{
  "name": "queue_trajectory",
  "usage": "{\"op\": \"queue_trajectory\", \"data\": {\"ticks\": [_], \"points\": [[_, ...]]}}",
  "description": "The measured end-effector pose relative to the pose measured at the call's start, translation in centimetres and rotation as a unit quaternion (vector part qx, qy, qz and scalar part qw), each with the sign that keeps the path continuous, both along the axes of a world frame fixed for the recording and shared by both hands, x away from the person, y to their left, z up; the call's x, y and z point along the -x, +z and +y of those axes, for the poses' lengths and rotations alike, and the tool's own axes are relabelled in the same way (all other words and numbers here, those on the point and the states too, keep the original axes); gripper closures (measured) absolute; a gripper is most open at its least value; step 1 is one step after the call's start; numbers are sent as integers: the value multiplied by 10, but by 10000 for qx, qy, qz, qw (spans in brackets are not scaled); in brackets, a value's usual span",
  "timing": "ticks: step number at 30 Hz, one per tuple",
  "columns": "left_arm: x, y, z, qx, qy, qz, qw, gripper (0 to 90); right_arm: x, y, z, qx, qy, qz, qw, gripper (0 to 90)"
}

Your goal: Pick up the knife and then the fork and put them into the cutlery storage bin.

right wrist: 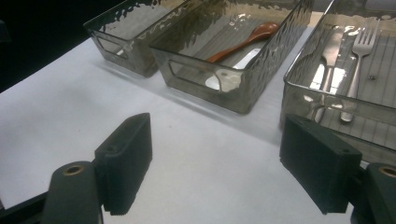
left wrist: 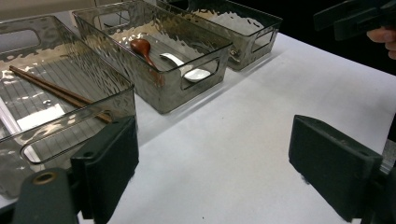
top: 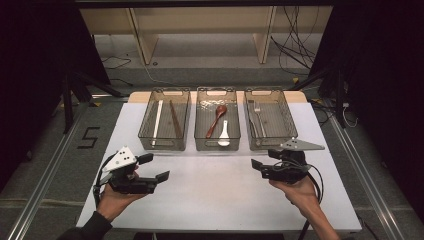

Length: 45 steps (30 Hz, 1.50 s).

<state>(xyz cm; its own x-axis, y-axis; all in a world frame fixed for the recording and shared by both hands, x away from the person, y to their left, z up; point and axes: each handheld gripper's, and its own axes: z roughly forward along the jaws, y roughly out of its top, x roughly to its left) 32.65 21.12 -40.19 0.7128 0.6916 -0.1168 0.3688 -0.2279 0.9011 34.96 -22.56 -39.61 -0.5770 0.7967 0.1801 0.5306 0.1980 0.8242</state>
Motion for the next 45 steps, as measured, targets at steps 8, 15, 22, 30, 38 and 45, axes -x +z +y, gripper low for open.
{"op": "queue_trajectory", "data": {"ticks": [8, 15, 22, 30, 38, 45], "points": [[0, -1, 1, 8, -7, 26, 10000, 154, 12, -1, -2, -30, -32, -93, 9999, 236], [0, -1, 1, 19, -5, 52, 10000, 154, 22, -1, -6, -110, -76, -181, 9997, 233], [-1, -1, 0, -1, -7, 64, 10000, 154, 24, -2, -8, -113, -86, -218, 9997, 230], [-1, -1, 0, 4, -2, 51, 10000, 154, 26, 0, -10, -160, -125, -312, 9993, 226], [-1, -1, 0, -4, -8, 47, 10000, 154, 27, 0, -8, -141, -94, -316, 9994, 224], [-1, -1, 0, 0, -15, 47, 10000, 154, 27, 0, -8, -125, -99, -319, 9994, 224]]}}
